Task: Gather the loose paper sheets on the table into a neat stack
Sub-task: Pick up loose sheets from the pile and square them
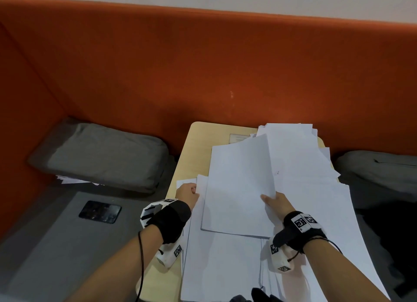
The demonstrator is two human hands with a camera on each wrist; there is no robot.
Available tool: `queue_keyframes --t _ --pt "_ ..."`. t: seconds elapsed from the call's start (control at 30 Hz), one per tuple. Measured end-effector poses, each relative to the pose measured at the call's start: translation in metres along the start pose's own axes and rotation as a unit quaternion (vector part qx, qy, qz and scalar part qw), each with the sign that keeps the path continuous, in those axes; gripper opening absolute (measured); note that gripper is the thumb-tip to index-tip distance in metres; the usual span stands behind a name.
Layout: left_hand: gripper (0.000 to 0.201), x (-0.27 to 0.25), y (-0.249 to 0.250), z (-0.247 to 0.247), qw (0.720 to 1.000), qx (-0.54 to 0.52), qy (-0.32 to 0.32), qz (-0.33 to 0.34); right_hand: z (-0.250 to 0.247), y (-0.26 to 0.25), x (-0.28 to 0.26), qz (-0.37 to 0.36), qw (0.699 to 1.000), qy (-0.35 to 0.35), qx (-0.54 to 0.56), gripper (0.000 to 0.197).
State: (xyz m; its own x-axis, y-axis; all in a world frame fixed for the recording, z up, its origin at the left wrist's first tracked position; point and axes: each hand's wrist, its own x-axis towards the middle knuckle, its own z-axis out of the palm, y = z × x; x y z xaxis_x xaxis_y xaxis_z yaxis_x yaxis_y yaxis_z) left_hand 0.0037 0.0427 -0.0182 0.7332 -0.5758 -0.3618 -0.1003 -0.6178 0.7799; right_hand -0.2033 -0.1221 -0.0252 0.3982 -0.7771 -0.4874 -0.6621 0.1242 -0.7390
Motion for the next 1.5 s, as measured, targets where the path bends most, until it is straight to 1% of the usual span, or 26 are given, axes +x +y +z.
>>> queue_keyframes --t 0.07,0.13,0.23,0.3,0.33,0.4,0.43,0.5,0.6,0.7,0.87,1.13,1.27,1.33,1.43,1.5 --pt "0.039 -0.001 0.000 -0.002 1.000 0.007 -0.006 0.010 0.000 0.000 0.000 -0.002 1.000 -0.001 0.002 0.031" --pt "0.027 -0.001 -0.003 -0.003 1.000 0.004 -0.019 0.019 0.000 0.000 0.001 -0.005 1.000 -0.002 0.006 0.031" --pt "0.019 -0.004 -0.004 -0.003 0.999 0.015 -0.033 0.033 0.000 0.001 0.001 -0.007 1.000 -0.001 0.010 0.031" --pt "0.029 -0.008 -0.002 -0.004 0.998 0.031 -0.026 0.041 0.001 0.003 0.001 -0.008 1.000 0.000 0.016 0.032" --pt "0.031 -0.009 -0.001 -0.004 0.998 0.039 -0.020 0.042 0.001 0.003 0.001 -0.007 1.000 0.001 0.018 0.033" --pt "0.017 -0.010 0.003 -0.005 0.997 0.068 -0.007 0.045 0.001 0.003 0.001 -0.006 1.000 0.001 0.019 0.033" --pt "0.014 -0.010 0.003 -0.004 0.996 0.078 -0.003 0.051 0.001 0.003 0.000 -0.006 1.000 0.000 0.019 0.034" --pt "0.016 -0.010 0.003 -0.003 0.996 0.071 -0.001 0.060 0.001 0.003 -0.001 -0.007 1.000 0.000 0.021 0.033" --pt "0.029 -0.010 0.004 -0.002 0.997 0.054 0.006 0.057 0.000 0.002 -0.002 -0.006 1.000 0.002 0.022 0.033" --pt "0.032 -0.010 0.005 -0.004 0.997 0.055 0.011 0.059 0.001 0.002 -0.002 -0.001 1.000 0.003 0.028 0.033" --pt "0.038 -0.011 0.002 -0.004 0.994 0.074 0.009 0.083 0.001 0.002 -0.004 -0.001 1.000 0.005 0.025 0.030" --pt "0.030 -0.009 -0.001 -0.004 0.992 0.092 0.007 0.087 0.001 0.003 -0.003 -0.007 1.000 0.005 0.012 0.028" --pt "0.035 -0.008 0.001 -0.003 0.993 0.097 0.001 0.067 0.001 0.002 -0.004 -0.008 1.000 0.006 0.020 0.023" --pt "0.035 -0.009 0.002 -0.003 0.993 0.096 0.012 0.064 0.001 0.001 -0.005 -0.009 1.000 0.004 0.021 0.017" --pt "0.026 -0.011 0.004 -0.002 0.992 0.099 0.033 0.064 0.001 0.001 -0.005 -0.012 1.000 0.002 0.022 0.016" --pt "0.018 -0.012 0.003 -0.001 0.989 0.133 0.022 0.067 0.001 0.001 -0.005 -0.011 1.000 0.003 0.023 0.018"
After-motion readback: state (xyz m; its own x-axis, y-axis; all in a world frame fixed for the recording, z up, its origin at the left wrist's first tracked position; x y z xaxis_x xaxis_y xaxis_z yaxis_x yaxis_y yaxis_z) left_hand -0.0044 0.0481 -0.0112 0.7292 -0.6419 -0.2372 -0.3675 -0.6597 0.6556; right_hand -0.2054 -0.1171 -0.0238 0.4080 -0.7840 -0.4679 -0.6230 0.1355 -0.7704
